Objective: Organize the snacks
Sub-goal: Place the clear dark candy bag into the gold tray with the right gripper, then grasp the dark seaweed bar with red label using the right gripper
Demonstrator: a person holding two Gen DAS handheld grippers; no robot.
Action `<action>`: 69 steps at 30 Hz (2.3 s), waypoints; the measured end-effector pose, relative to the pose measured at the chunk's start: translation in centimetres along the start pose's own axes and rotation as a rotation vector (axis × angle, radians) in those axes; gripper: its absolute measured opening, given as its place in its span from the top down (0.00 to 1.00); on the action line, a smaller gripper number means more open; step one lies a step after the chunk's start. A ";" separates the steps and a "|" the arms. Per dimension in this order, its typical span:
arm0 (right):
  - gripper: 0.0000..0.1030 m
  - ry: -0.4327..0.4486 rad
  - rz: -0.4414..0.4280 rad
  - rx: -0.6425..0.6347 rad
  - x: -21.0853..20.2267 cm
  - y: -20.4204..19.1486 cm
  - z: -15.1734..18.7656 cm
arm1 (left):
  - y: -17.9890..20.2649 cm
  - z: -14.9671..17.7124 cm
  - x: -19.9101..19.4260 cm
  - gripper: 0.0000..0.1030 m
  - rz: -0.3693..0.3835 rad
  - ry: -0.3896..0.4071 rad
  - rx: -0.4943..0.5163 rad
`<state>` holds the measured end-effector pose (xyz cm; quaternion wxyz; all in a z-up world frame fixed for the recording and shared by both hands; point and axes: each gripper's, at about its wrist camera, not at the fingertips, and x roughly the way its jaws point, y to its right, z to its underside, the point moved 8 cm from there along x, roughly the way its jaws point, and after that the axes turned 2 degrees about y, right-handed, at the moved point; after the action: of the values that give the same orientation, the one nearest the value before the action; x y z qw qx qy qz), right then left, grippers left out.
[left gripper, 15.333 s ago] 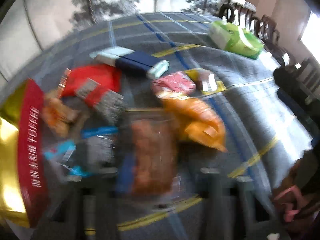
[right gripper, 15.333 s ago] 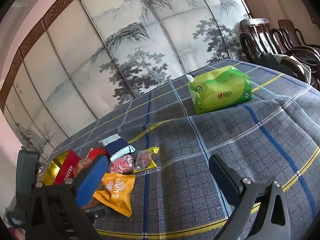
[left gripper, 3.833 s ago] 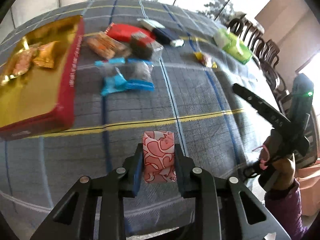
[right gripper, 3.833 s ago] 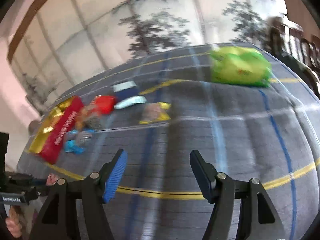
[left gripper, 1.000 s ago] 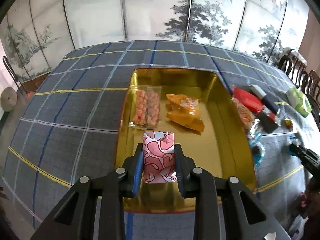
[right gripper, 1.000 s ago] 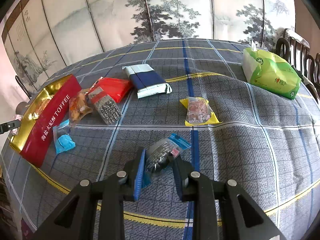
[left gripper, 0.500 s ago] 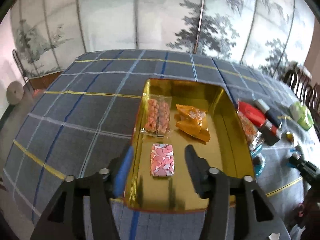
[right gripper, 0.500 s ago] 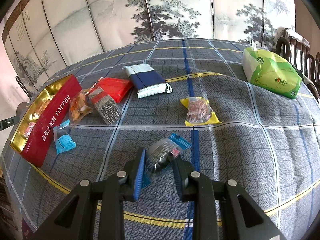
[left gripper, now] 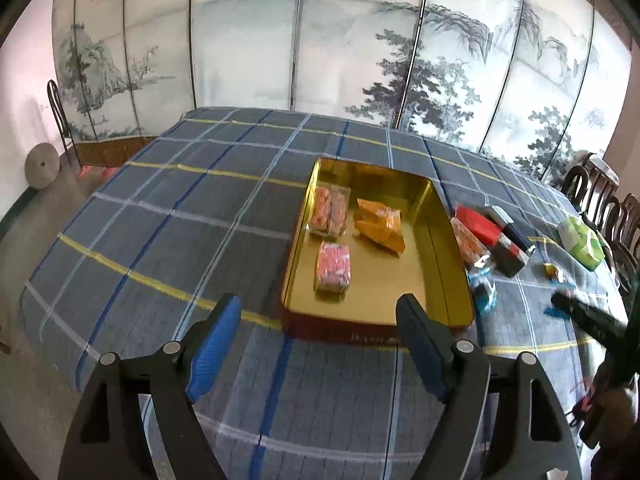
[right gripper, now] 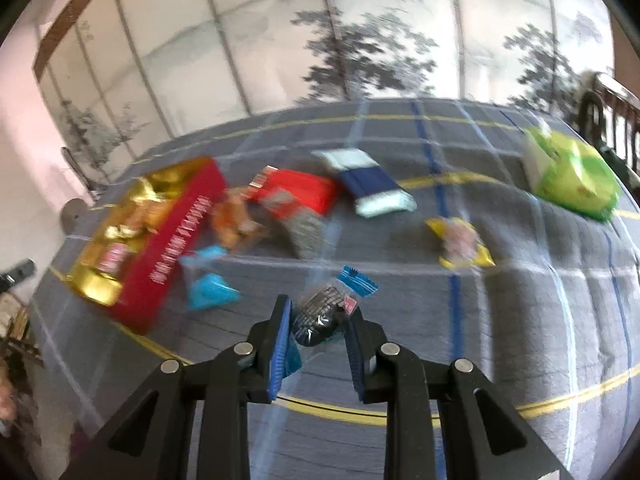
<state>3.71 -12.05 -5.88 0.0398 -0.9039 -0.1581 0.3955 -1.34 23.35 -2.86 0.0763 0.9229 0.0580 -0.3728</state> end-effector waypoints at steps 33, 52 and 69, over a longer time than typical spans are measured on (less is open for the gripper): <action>0.63 -0.036 -0.298 -0.063 6.2 -14.3 -5.4 | -1.4 2.6 -0.2 0.21 0.023 -0.068 0.015; 0.74 -0.245 0.037 -0.357 11.9 -2.5 -4.6 | 3.5 2.9 0.8 0.21 0.075 -0.131 0.116; 0.74 0.008 0.299 0.118 -6.5 22.3 2.4 | 25.4 1.4 0.2 0.13 0.552 -0.233 0.367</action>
<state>3.48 -35.35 -7.36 0.0343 -0.9150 0.0019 0.4021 1.99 -1.84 -1.53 0.0130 0.8533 -0.2707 -0.4454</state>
